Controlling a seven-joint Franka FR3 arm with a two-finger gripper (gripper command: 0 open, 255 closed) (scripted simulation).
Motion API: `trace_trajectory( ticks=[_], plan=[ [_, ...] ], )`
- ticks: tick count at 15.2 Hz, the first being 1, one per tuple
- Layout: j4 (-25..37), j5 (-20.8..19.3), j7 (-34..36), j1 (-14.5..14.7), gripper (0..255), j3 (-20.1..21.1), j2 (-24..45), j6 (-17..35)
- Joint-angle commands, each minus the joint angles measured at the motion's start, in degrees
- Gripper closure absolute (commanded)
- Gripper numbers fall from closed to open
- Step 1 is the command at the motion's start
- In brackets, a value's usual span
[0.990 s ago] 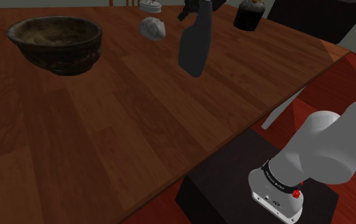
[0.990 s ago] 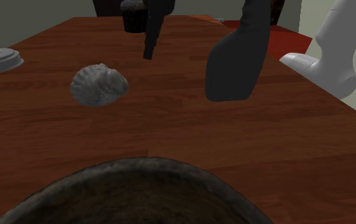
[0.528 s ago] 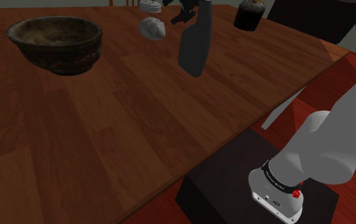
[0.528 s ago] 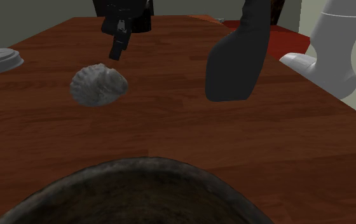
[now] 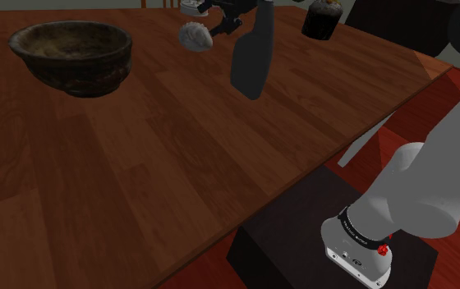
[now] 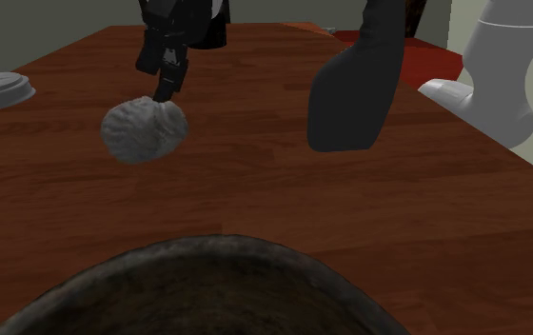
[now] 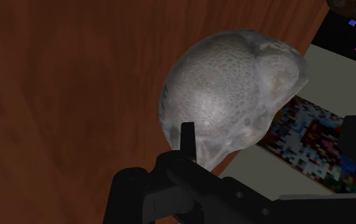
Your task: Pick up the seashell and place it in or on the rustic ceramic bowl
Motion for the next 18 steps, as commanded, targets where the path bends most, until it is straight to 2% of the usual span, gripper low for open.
trace_trajectory(
  ticks=[1, 6, 7, 16, 17, 18],
  plan=[
    [0.01, 0.10, -0.02, 0.10, 0, 0.09, 0.14, 0.22],
    [0.01, 0.10, -0.02, 0.11, 0, 0.08, 0.14, 0.22],
    [-0.03, 0.09, -0.02, 0.11, 255, 0.08, 0.11, 0.23],
    [0.05, 0.11, 0.00, 0.13, 255, 0.10, 0.18, 0.24],
    [0.05, 0.11, 0.00, 0.13, 0, 0.10, 0.18, 0.24],
    [6.09, -0.07, 5.32, -0.81, 0, -0.51, 4.54, -4.39]
  ],
)
